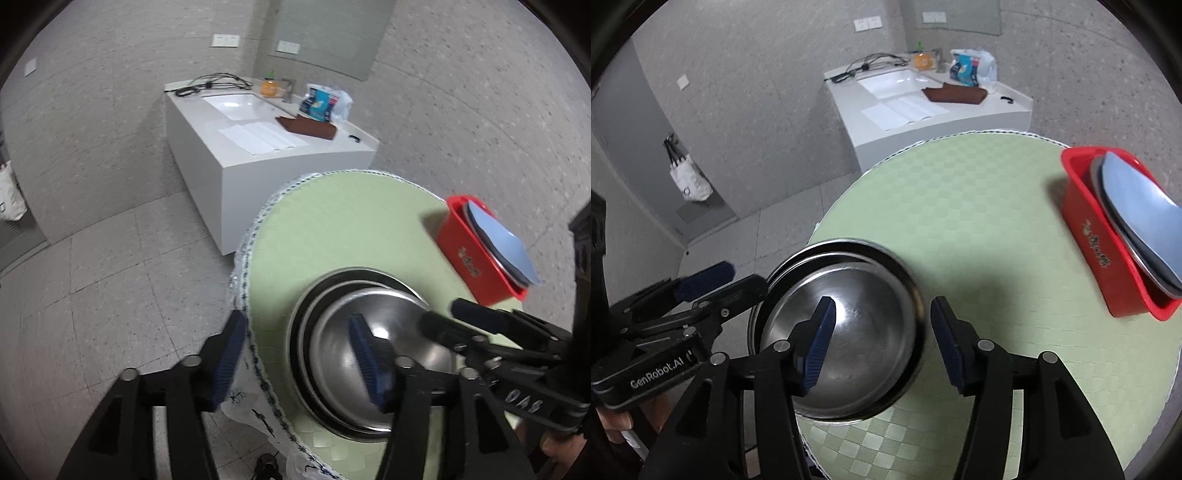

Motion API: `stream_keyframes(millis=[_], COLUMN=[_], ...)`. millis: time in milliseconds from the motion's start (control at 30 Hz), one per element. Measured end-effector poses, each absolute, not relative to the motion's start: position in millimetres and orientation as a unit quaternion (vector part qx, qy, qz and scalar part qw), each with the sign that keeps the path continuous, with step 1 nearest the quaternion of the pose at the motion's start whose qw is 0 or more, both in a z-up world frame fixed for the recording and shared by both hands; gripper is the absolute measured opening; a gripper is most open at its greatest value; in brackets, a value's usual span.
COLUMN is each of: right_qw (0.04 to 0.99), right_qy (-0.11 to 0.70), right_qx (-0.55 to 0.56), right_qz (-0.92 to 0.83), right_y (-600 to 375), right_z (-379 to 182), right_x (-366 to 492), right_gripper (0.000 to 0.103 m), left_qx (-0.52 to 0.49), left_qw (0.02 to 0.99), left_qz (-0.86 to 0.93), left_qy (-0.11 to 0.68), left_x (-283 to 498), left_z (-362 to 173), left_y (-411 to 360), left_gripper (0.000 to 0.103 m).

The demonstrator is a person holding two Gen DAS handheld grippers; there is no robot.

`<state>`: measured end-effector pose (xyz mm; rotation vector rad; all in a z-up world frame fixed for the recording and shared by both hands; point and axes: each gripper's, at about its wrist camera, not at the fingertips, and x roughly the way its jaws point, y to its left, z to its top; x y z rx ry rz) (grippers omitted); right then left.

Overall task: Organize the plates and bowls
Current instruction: 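Grasp the rim of the nested steel bowl stack with both grippers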

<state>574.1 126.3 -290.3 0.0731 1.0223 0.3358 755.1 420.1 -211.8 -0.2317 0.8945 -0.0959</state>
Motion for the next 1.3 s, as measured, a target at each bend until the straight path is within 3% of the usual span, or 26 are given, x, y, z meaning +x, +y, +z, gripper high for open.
stream_keyframes(millis=[133, 233, 533, 900, 967, 1033, 1100, 1300], right_qw=[0.862, 0.853, 0.801, 0.787, 0.787, 0.785, 0.788, 0.786], right_qy=[0.482, 0.493, 0.557, 0.573, 0.570, 0.567, 0.561, 0.559], right_qx=[0.062, 0.095, 0.143, 0.140, 0.143, 0.147, 0.140, 0.147], right_qz=[0.141, 0.139, 0.168, 0.179, 0.186, 0.199, 0.210, 0.221], right_y=[107.9, 94.6, 97.9, 108.2, 107.5, 109.4, 114.1, 110.0], right_z=[-289.3, -295.2, -338.4, -360.9, -361.9, -361.6, -358.4, -359.4], right_x=[573.5, 576.0, 584.3, 594.1, 596.0, 597.6, 597.4, 596.0], right_gripper=[0.064, 0.065, 0.065, 0.063, 0.061, 0.043, 0.041, 0.037], left_qx=[-0.119, -0.126, -0.120, -0.118, -0.116, -0.115, -0.111, -0.104], left_qw=[0.894, 0.889, 0.875, 0.870, 0.869, 0.866, 0.862, 0.866], left_qz=[-0.033, -0.033, -0.047, -0.047, -0.044, -0.049, -0.061, -0.047], left_qy=[0.432, 0.439, 0.466, 0.476, 0.480, 0.485, 0.491, 0.486], left_x=[751.4, 752.4, 768.7, 783.5, 784.4, 785.9, 785.7, 785.7], left_z=[-218.0, -225.3, -247.3, -259.5, -261.4, -263.9, -265.7, -260.5], left_y=[422.2, 421.2, 410.2, 403.1, 401.5, 398.4, 390.6, 385.3], left_gripper=[0.073, 0.075, 0.074, 0.071, 0.067, 0.053, 0.041, 0.039])
